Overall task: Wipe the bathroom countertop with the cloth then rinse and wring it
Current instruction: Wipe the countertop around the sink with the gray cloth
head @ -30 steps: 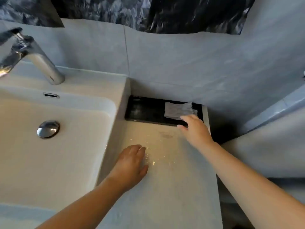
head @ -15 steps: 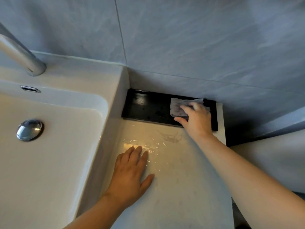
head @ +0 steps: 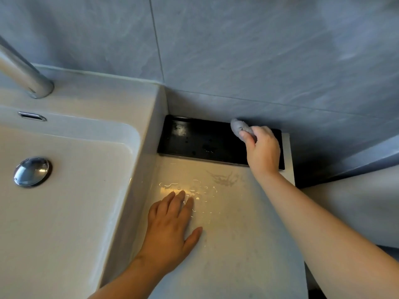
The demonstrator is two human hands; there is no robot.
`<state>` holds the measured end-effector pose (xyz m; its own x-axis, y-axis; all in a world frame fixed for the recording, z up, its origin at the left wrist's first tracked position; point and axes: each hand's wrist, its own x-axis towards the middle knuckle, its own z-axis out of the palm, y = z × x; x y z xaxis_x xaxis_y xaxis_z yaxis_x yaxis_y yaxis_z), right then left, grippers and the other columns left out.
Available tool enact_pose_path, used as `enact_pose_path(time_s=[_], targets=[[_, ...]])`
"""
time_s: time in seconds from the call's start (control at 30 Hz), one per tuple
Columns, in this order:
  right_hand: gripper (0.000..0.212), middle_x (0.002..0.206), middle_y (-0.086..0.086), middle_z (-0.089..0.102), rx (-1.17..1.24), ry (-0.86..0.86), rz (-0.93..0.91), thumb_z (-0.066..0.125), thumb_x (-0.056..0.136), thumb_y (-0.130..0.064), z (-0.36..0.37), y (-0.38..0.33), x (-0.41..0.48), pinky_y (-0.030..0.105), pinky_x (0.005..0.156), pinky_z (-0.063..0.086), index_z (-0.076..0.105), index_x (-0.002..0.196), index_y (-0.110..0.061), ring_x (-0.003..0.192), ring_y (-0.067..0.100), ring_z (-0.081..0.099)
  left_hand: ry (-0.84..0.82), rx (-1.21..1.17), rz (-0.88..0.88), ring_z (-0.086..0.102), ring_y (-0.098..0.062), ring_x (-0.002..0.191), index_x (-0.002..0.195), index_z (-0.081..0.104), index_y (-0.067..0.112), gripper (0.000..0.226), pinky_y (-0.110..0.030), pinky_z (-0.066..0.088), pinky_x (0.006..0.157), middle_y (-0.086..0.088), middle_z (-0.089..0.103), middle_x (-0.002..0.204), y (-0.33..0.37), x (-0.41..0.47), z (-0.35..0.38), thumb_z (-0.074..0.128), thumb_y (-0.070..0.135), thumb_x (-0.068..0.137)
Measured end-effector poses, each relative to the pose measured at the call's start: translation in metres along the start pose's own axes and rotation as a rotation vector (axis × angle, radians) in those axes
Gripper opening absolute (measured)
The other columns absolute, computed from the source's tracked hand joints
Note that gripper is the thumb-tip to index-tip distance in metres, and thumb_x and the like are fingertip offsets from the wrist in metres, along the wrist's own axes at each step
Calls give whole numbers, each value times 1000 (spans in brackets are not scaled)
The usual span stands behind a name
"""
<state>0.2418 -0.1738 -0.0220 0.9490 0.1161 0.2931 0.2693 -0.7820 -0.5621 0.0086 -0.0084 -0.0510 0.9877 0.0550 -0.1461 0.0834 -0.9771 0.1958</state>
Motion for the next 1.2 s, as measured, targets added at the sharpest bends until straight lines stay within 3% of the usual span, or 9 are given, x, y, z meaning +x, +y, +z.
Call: enact_pose_path(time_s=[0.1,0.23,0.3,0.37,0.5,0.7,0.8,0.97,1.2], targets=[[19,87,0,51,124,30,14,55,95,-26,-30,-8,-14,5,60,32,59,85,-10,76,11,44,-3,0,8,35,-23,127,137,44,24,64,-41,31,105,-3,50,139,0,0,0,31,64,89],[31,70,-3,49,263,117,104,53,96,-27,-73,-4,-39,11,58,33,46,68,-16,63,8,42,-27,-6,-3,43,-27,127,138,44,24,64,-46,40,99,-5,49,141,-1,1,-2,32,62,89],[35,64,-9,45,295,131,181,51,97,-29,-91,3,-56,11,55,34,43,64,-24,58,4,42,-35,-3,3,38,-27,128,139,42,23,64,-47,40,98,-5,48,142,-2,0,-2,32,62,89],[31,68,-10,48,279,130,219,49,97,-32,-103,15,-74,8,55,35,45,67,-29,61,2,45,-40,20,13,39,-27,128,139,41,23,65,-47,41,97,-6,48,141,-3,-1,-3,31,63,89],[25,84,2,57,144,151,215,49,96,-35,-116,45,-96,11,59,37,59,82,-16,72,8,50,-46,4,20,42,-30,129,140,41,23,66,-49,39,99,-6,46,143,-3,-1,-4,27,64,90],[24,106,2,54,-24,36,131,51,95,-31,-98,80,-93,33,74,49,64,99,-12,91,17,54,-48,-11,11,37,-29,133,142,38,24,71,-49,34,103,-5,41,147,-1,-1,-3,23,68,89],[19,108,-1,61,-49,-56,89,53,95,-29,-73,82,-97,32,80,48,65,100,-15,101,17,52,-43,-24,1,33,-28,136,144,36,25,73,-47,30,106,-3,38,149,0,-1,-2,24,70,88],[15,103,0,66,-23,11,118,58,91,-22,-50,84,-105,38,82,49,65,101,-13,97,20,58,-49,-30,1,31,-28,137,145,34,26,73,-48,29,107,-3,36,150,0,-2,-2,24,70,88],[9,96,-8,64,-7,-80,17,59,91,-20,-54,83,-112,36,76,46,64,98,-21,90,13,56,-53,-28,-14,34,-29,136,143,38,24,75,-50,30,106,-4,38,149,4,-2,-5,22,72,87]])
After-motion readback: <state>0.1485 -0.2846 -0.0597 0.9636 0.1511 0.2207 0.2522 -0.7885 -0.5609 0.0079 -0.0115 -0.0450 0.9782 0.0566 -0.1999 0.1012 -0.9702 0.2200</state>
